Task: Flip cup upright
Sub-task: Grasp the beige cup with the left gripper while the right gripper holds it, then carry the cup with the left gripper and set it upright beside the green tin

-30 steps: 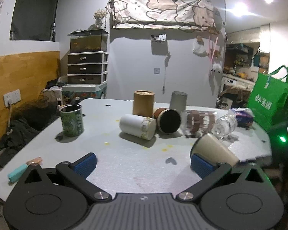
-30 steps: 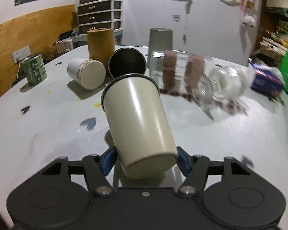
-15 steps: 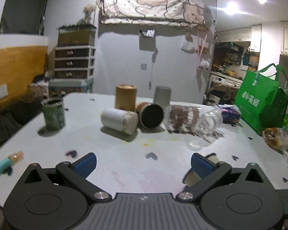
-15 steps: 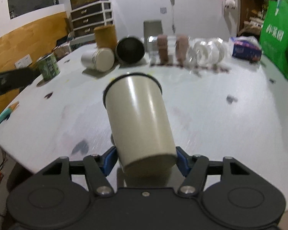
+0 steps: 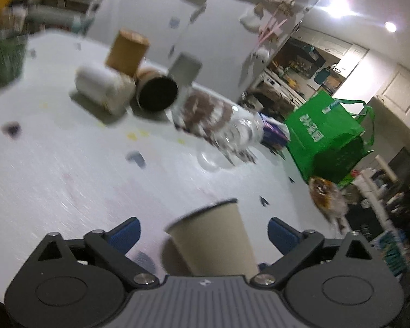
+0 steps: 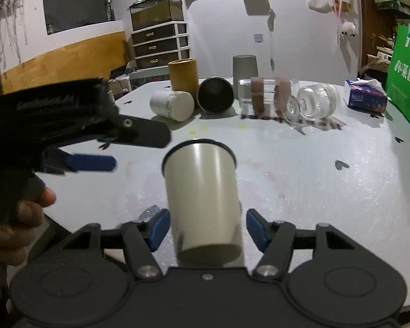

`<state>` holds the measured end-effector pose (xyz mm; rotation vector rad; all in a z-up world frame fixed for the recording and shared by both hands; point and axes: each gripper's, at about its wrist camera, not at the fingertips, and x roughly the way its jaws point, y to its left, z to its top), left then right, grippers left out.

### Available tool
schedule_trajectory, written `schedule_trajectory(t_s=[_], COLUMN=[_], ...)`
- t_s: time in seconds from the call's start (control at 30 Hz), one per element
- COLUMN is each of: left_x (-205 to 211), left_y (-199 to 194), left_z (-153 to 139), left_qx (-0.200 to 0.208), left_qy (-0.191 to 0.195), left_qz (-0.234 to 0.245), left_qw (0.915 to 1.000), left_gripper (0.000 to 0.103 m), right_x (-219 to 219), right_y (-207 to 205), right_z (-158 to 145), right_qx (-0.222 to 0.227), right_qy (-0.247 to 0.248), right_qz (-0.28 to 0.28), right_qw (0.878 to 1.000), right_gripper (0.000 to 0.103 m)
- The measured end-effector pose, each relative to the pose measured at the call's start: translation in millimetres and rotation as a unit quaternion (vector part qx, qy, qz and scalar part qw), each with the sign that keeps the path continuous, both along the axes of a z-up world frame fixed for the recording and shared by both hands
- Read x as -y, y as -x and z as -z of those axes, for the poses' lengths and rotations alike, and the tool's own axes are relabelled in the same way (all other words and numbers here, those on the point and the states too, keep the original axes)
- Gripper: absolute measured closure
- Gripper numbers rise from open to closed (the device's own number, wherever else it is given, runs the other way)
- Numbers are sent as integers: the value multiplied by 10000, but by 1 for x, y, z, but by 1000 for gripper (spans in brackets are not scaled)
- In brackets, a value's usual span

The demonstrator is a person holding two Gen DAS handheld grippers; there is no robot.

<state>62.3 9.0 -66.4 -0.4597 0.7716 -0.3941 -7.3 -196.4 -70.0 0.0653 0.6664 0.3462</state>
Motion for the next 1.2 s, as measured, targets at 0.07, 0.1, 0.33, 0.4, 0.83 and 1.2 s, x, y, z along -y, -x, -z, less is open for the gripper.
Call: schedule_trajectory(t_s=[0.07, 0.1, 0.33, 0.4, 0.83, 1.2], left_x=[4, 6, 12, 12, 13, -2], left_y=[-7, -10, -25, -29, -40, -19], left_z=[7, 11, 33, 36, 47, 6], left_qx=[-216, -316, -861, -945, -1103, 95], left_qy=[206, 263, 764, 829, 884, -124], left_qz=[52, 71, -84, -159, -248, -278], left_qw=[9995, 9991, 9933, 9919, 9896, 9995], left_gripper=[8, 9, 12, 14, 24, 25], right_x=[2, 1, 2, 1, -3, -4], right_y=[1, 1, 3, 3, 6, 10], right_z=[1, 1, 2, 2, 2, -6], right_qx=[-19, -13, 0, 12, 41, 256], right_qy=[-82, -79, -100, -65, 51, 158], right_qz=[-32, -33, -24, -32, -64, -60], right_qw=[10000, 10000, 9999, 10000, 10000, 9995], right_gripper=[46, 46, 46, 45, 45, 43])
